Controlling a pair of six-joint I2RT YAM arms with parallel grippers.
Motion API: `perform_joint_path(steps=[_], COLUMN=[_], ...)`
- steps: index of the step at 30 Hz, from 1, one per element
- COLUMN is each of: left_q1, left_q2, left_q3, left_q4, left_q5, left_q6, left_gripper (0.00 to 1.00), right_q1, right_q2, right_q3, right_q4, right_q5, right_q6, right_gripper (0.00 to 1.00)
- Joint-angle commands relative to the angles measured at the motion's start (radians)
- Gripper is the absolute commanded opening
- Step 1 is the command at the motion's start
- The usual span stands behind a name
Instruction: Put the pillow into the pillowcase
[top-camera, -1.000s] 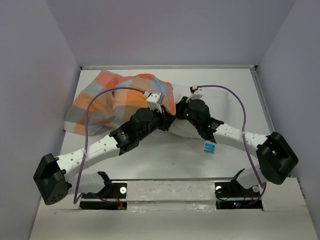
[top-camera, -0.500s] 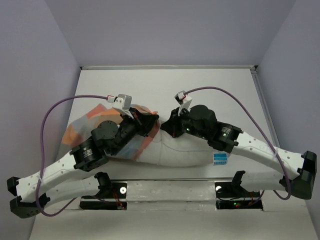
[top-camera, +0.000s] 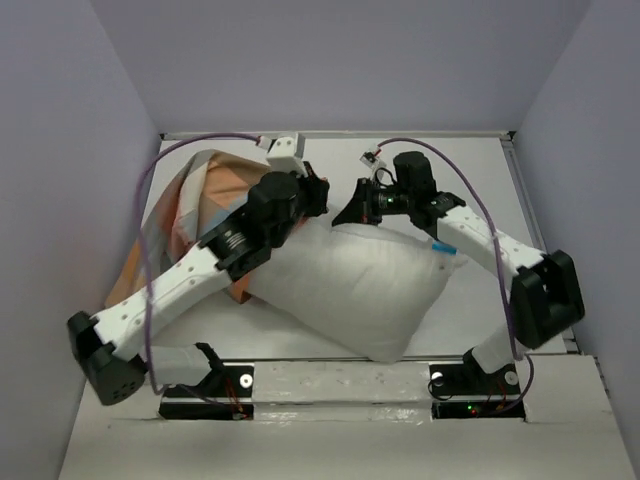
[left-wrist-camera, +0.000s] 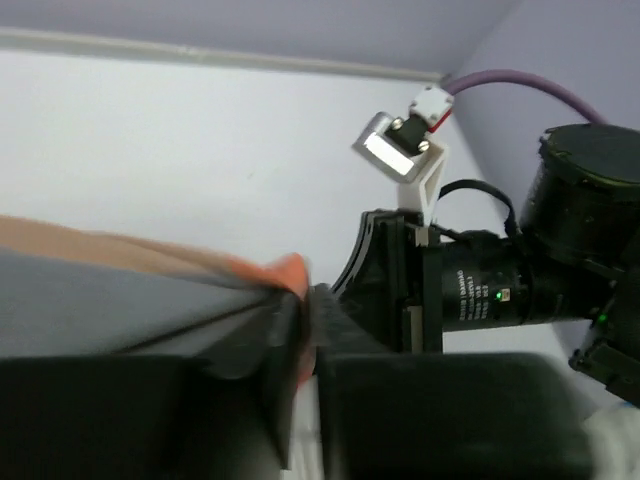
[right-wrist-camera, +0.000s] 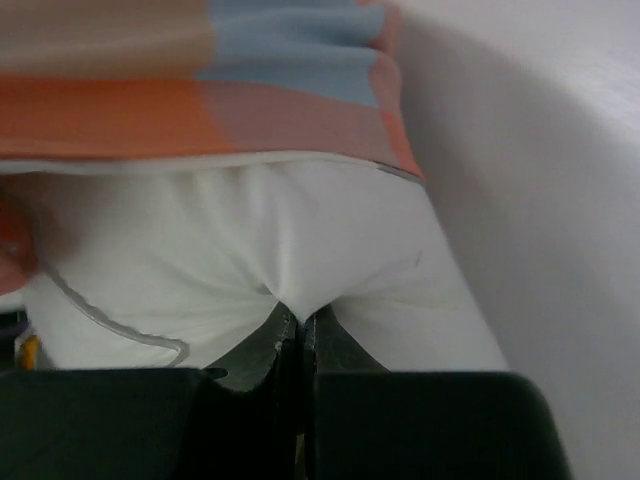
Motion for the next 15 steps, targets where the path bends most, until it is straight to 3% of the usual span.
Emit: perform_joint_path(steps=[1,2,3,4,5,6,8,10,12,14,15], left_q1=[0.124,0.132,0.137,0.141,0.142,0.142,0.142,0.14,0.142,0.149,0.158], left_q2=[0.239,0.288,0.333,0.408,0.434,0.462,0.458,0.395,0.3,0.22,0.22], left_q3=[0.122,0.168,0.215,0.318,0.37,0.442,0.486,0.451,0.315,0.159,0.157], left_q4=[0.158,0.15,0.14,0.121,0.105,0.074,0.039,0.032,0.049,0.086,0.087], left_q5=[0.179,0.166,0.158,0.167,0.162,0.153,0.127,0.046,-0.11,-0.179,-0.193], left_q6=[0.044,0.063,0.081,0.096,0.133,0.147,0.185,0.221,0.273,0.319,0.319], left_gripper=[0.4,0.52,0.78,0.84,0.87,0.93,0.95,0.95,0.95,0.95,0.95], right_q1=[-0.129,-0.148,-0.171,-0.213,-0.23,-0.253,-0.254,-0.254,-0.254,-0.22,-0.2], right_q2=[0.172,0.184,0.198,0.214,0.247,0.263,0.284,0.251,0.145,0.032,0.031], right_q3=[0.026,0.05,0.086,0.169,0.217,0.32,0.421,0.457,0.399,0.272,0.229], right_q4=[0.129,0.121,0.093,0.039,0.008,-0.08,-0.188,-0.267,-0.238,-0.204,-0.181], right_q5=[0.012,0.052,0.092,0.138,0.163,0.273,0.393,0.473,0.484,0.499,0.492], right_q6=[0.059,0.052,0.049,0.039,0.01,-0.01,-0.121,-0.184,-0.217,-0.22,-0.221], right_gripper=[0.14,0.22,0.3,0.37,0.49,0.57,0.73,0.78,0.79,0.78,0.75])
